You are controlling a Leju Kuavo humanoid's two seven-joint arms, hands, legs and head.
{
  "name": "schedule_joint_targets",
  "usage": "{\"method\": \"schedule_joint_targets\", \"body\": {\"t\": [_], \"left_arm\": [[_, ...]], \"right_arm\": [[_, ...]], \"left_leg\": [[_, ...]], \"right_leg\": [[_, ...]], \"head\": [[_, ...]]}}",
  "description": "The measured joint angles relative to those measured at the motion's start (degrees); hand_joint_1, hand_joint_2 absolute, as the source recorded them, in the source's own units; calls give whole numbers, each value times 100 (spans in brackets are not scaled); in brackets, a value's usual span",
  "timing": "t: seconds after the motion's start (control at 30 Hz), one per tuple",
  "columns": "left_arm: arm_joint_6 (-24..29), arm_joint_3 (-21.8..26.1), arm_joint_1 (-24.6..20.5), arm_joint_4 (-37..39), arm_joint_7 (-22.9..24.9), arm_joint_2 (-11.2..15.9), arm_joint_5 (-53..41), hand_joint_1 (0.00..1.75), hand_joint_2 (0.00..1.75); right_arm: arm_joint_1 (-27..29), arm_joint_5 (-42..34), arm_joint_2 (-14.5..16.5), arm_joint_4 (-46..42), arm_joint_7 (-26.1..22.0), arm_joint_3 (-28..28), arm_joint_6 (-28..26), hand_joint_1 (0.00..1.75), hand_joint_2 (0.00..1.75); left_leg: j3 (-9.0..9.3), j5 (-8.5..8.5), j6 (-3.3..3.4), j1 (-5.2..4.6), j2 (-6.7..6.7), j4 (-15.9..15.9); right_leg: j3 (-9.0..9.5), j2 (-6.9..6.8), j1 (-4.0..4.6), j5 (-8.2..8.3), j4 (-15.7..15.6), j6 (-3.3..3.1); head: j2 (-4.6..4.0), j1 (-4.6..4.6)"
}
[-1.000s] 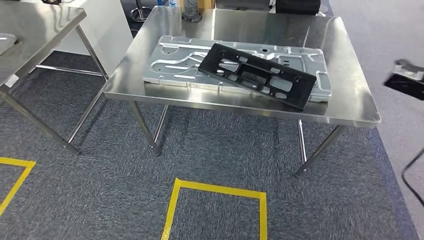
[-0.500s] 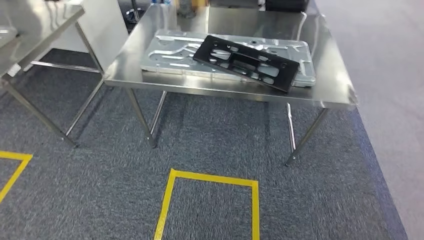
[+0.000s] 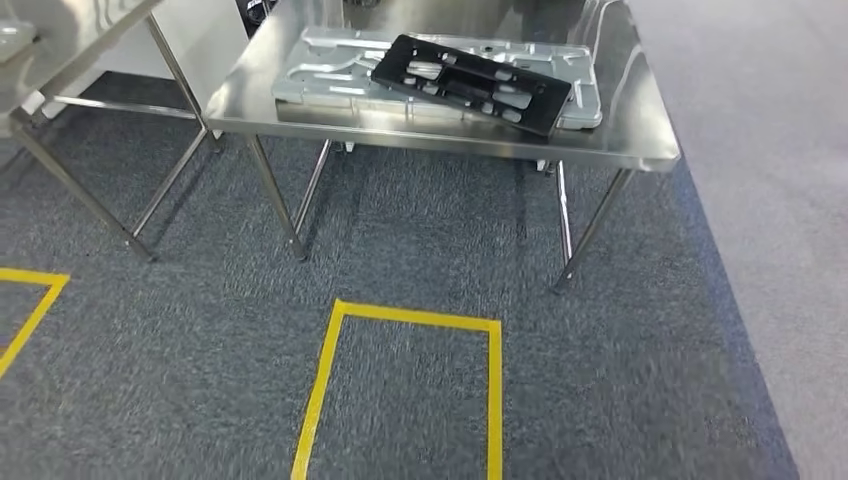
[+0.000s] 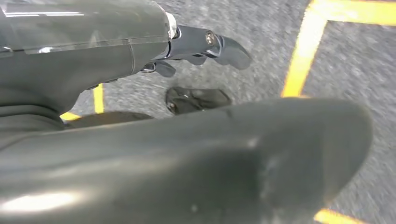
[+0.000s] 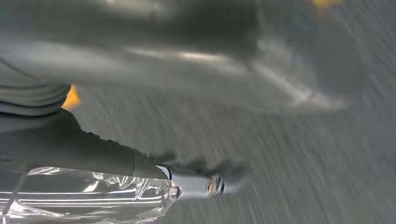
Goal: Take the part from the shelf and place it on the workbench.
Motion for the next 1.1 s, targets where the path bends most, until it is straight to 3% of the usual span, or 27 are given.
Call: {"method": "schedule_joint_targets", "body": {"t": [0.03,0.07,0.1,0.17,0.2,0.23,0.3,0.33,0.37,0.43,0.47,0.5,0.57,0.63,0.7,0.73,0.77,0.8,0.83,0.87,0.9,0.97,1.03,1.1], "left_arm": [[2,-23,-1,1,-4,4,-19,0,0],[5,-47,-5,1,-12,5,-35,0,0],[8,-67,-8,1,-14,6,-51,0,0],[12,-99,-10,1,-17,8,-80,0,0],[13,-114,-11,0,-17,8,-95,0,0],[11,-131,-14,0,-15,8,-109,0,0],[3,-174,-25,0,-1,4,-137,0,0],[-1,-195,-30,0,13,1,-153,0,0],[-3,-213,-34,0,32,-2,-169,0,0],[-4,-239,-43,1,60,-13,-195,0,0],[-4,-249,-48,1,69,-18,-200,0,0],[-4,-257,-49,1,74,-24,-205,0,0],[1,-263,-43,0,87,-27,-217,0,0],[19,-268,-20,0,107,-27,-234,0,0],[38,-276,-1,0,119,-28,-242,0,0],[49,-281,1,0,123,-28,-245,0,44],[66,-286,1,1,133,-28,-250,0,87],[91,-293,2,1,148,-29,-261,0,131],[120,-303,1,1,164,-30,-275,0,175],[148,-313,-5,1,177,-32,-287,0,175],[178,-323,-16,1,185,-34,-299,0,175],[221,-340,-47,1,192,-45,-313,0,175],[246,-348,-61,0,216,-51,-334,0,175],[255,-352,-57,0,276,-52,-350,0,175]], "right_arm": [[-16,19,166,66,-9,-16,106,0,0],[-30,50,315,122,-13,-24,207,0,0],[-38,99,423,160,-19,-26,290,0,0],[-53,241,622,223,-43,-13,436,0,87],[-59,322,695,242,-61,3,486,0,131],[-70,407,756,257,-70,29,518,0,175],[-100,567,843,277,-42,102,523,0,175],[-120,643,868,281,-10,148,518,0,131],[-144,708,894,285,26,198,516,0,87],[-203,794,919,288,80,290,530,0,0],[-226,813,925,289,94,329,557,0,0],[-239,817,927,290,100,360,598,0,0],[-250,797,938,300,98,397,685,0,0],[-258,760,944,309,73,407,739,0,87],[-265,750,941,308,42,409,743,0,175],[-268,758,941,308,34,411,733,0,131],[-272,774,941,308,26,415,722,0,87],[-279,792,941,308,15,425,719,0,87],[-293,817,941,309,1,441,718,0,87],[-316,842,941,308,-14,462,718,0,131],[-346,862,942,307,-24,487,716,0,175],[-416,899,945,306,-32,535,713,0,175],[-466,945,954,307,-32,577,724,0,175],[-490,986,962,307,-30,622,759,0,175]], "left_leg": [[-62,93,25,-2,25,7],[-132,196,63,-8,46,-20],[-221,300,97,-6,74,-42],[-440,494,139,-22,106,-38],[-567,585,139,-34,122,-17],[-707,671,134,-43,140,15],[-1046,828,112,-47,175,137],[-1226,896,94,-44,185,227],[-1391,951,73,-44,188,325],[-1631,1035,30,-51,197,525],[-1702,1082,5,-50,205,586],[-1749,1142,-22,-46,212,621],[-1823,1129,-105,-22,181,669],[-1954,705,-216,31,119,999],[-2125,198,-322,113,94,1689],[-2176,136,-364,155,95,2026],[-2172,223,-400,196,95,2254],[-2088,416,-428,234,95,2301],[-1904,612,-449,269,94,2149],[-1601,698,-460,298,91,1791],[-1229,660,-456,307,84,1298],[-698,413,-391,282,74,484],[-625,348,-281,235,77,255],[-674,435,-171,207,95,237]], "right_leg": [[-15,3,-21,42,-31,26],[-47,6,-37,-50,5,47],[-93,6,-46,-291,143,65],[-191,-9,-68,-1026,772,93],[-220,-13,-77,-1279,1171,109],[-220,-14,-83,-1344,1529,126],[-50,-16,-92,-1046,1852,157],[173,-22,-97,-892,1731,166],[527,-33,-95,-889,1403,167],[1270,-54,-81,-1254,467,109],[1488,-59,-69,-1431,141,63],[1549,-58,-64,-1502,-32,8],[1444,-75,-74,-1407,-37,-83],[1305,-100,-91,-1263,-42,-148],[1126,-102,-91,-1126,-41,-161],[1033,-102,-92,-1057,-39,-149],[942,-104,-96,-986,-35,-131],[853,-108,-103,-918,-31,-109],[768,-109,-112,-852,-23,-83],[696,-106,-121,-791,-14,-52],[636,-99,-128,-740,-1,-16],[564,-90,-140,-647,19,74],[528,-91,-170,-570,14,170],[444,-89,-207,-690,175,218]], "head": [[-1,-2],[-1,-1],[-1,-3],[0,-2],[0,-4],[0,-3],[0,-4],[0,-4],[0,-4],[0,-4],[0,-4],[0,-4],[0,-4],[0,-6],[0,-8],[0,-8],[0,-9],[0,-9],[0,-9],[0,-9],[0,-8],[0,-8],[0,-7],[0,-7]]}}
